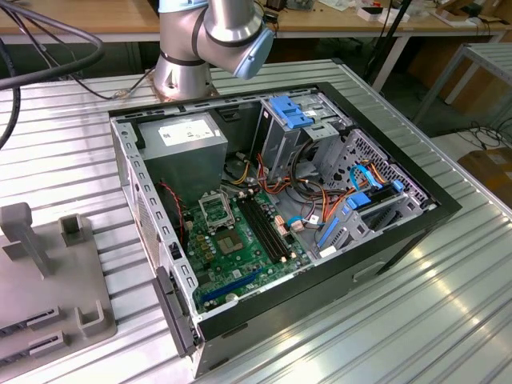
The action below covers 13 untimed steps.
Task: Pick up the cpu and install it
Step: 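Pick up the cpu and move it towards the insertion slot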
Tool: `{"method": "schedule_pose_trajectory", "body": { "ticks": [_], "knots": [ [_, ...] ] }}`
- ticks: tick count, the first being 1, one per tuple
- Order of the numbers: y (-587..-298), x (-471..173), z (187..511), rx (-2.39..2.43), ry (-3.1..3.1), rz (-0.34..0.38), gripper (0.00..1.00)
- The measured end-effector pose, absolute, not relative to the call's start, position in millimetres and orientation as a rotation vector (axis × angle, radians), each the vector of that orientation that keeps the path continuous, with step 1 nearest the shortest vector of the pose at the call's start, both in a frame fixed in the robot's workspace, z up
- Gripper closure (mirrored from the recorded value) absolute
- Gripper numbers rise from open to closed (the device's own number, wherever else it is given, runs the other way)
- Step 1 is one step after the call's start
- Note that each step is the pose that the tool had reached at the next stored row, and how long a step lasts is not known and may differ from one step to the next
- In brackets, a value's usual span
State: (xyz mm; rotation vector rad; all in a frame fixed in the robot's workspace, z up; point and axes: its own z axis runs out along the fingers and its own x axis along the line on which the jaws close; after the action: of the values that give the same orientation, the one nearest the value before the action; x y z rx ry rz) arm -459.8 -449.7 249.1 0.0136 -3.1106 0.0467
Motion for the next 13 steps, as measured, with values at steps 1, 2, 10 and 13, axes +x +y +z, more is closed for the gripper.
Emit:
{"method": "schedule_pose_trajectory", "body": {
  "ticks": [1, 2, 10, 13],
  "knots": [
    [-449.7, -459.8, 249.5, 0.014, -3.111, 0.047, 0.53],
    [-449.7, -459.8, 250.0, 0.014, -3.111, 0.047, 0.53],
    [-449.7, -459.8, 254.2, 0.013, -3.111, 0.047, 0.53],
    [-449.7, -459.8, 255.3, 0.014, -3.111, 0.047, 0.53]
  ]
}}
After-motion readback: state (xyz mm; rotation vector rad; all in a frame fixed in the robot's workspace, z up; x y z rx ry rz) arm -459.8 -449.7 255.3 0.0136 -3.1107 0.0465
